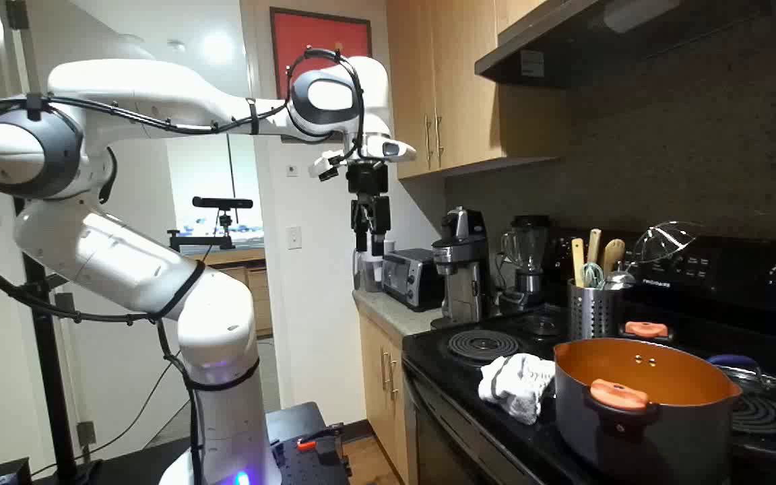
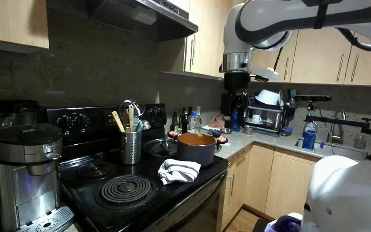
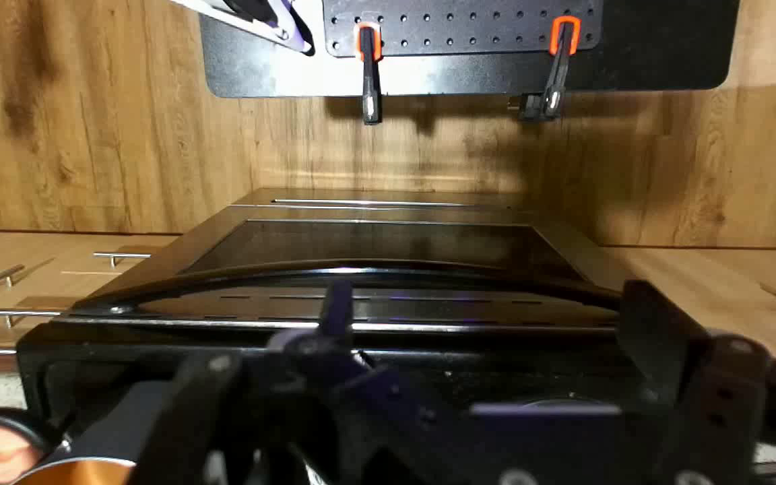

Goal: Move the utensil holder forward

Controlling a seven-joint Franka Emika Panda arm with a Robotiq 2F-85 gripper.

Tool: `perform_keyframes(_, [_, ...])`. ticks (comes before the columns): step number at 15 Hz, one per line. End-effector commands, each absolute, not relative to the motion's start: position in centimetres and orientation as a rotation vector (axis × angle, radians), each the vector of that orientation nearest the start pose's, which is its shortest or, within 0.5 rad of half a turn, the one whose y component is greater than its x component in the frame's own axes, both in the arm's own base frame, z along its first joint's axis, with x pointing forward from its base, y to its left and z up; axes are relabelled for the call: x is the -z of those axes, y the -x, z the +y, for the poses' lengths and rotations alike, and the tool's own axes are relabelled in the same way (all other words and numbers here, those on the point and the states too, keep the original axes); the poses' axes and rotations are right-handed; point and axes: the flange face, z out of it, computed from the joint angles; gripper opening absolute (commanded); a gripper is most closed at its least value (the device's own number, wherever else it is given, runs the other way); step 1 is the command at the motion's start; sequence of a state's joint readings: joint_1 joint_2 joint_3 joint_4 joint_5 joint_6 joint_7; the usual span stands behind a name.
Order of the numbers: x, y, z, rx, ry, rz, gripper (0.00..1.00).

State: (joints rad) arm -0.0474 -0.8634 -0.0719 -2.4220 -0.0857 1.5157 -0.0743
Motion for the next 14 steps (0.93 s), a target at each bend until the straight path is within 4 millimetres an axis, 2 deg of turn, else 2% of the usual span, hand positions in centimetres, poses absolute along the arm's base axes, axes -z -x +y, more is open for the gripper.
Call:
perform_keyframes(1, [-57.7, -27.7, -4.9, -0.075, 3.168, 0.034, 1.0])
perform_keyframes(8, [-57.8, -27.9, -4.8, -0.069, 3.165, 0.034, 1.0])
perform_keyframes(11, [-57.8, -29.8, -3.4, -0.018, 3.108, 0.13, 1.0])
perform_keyframes(14, [-58.0, -33.0, -1.1, 0.05, 3.056, 0.26, 1.0])
